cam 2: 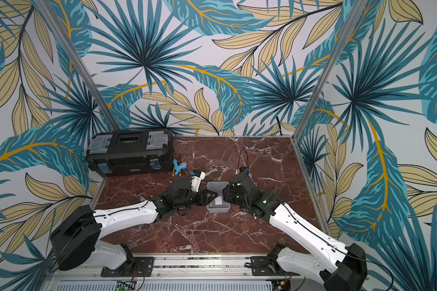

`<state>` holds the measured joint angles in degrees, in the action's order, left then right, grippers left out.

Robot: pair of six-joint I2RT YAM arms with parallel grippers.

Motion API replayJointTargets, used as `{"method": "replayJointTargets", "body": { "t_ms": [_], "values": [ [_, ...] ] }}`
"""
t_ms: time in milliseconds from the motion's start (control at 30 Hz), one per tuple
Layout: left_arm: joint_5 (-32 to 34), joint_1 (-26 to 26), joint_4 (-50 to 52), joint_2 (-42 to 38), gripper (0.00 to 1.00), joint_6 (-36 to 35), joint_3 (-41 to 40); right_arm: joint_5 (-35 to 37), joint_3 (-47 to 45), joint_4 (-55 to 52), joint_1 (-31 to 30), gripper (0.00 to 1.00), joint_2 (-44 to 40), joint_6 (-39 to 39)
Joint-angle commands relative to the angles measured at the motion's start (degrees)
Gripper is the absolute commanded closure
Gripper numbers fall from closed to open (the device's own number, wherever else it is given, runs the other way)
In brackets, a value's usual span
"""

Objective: Put the socket on the desktop into the storage box
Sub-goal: Pick up the socket head at the center of the board.

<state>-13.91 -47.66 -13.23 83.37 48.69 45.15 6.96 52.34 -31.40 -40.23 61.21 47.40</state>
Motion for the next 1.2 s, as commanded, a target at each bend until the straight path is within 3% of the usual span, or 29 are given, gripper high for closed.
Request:
{"method": "replayJointTargets", "body": {
  "t_ms": [0, 200, 567, 867, 1100, 1167],
  "values": [
    [6.48, 0.09, 8.18, 0.59, 1.00, 1.00, 5.12, -0.56, -0.96, 0.41, -0.21, 0.53, 0.07, 0.62],
    [3.31, 0.99, 5.42, 3.00, 1.00, 7.51, 5.35, 0.50, -0.48, -1.57, -1.04, 0.53, 1.16, -0.70],
    [5.95, 1.08, 12.29, 4.50, 1.00, 14.59, 8.74, 1.20, -0.24, -0.25, -1.94, 0.53, 2.65, -2.04],
    [2.82, 0.94, 7.75, 6.95, 1.00, 21.13, 9.17, 0.67, 2.06, 1.99, -2.65, 0.53, 6.33, -2.92],
    [4.84, 0.61, 13.14, 8.78, 1.00, 19.23, 13.01, 2.08, 0.81, 1.60, -2.75, 0.53, 5.29, -2.77],
    [5.79, 0.48, 13.76, 8.64, 0.74, 18.42, 13.45, 2.15, 0.41, 1.59, -2.75, 0.53, 4.81, -2.66]
  ]
}}
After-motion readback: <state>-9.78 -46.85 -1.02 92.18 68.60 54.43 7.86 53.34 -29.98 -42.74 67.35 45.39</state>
